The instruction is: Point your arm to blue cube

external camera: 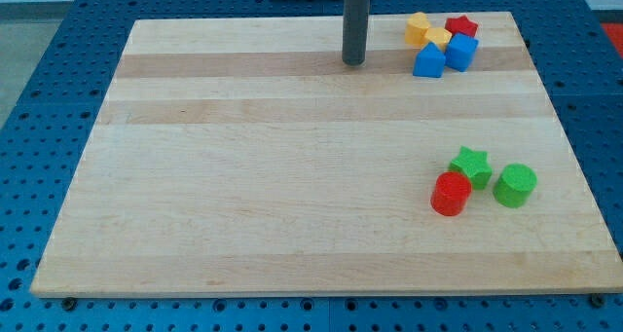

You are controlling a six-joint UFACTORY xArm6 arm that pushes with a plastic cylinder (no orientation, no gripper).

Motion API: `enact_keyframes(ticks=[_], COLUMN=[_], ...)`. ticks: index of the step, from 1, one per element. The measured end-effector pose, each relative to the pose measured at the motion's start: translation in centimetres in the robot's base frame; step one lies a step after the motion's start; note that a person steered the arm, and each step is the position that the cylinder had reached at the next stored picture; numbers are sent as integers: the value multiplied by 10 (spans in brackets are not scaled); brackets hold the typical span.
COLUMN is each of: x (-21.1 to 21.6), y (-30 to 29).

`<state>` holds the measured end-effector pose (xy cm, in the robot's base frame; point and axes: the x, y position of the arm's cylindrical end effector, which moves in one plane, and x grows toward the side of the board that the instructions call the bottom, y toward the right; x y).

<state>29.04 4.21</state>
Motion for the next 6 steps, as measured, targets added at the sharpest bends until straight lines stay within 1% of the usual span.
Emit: enact_keyframes(ticks=[5, 6], x=[5, 24], y=[-10, -10])
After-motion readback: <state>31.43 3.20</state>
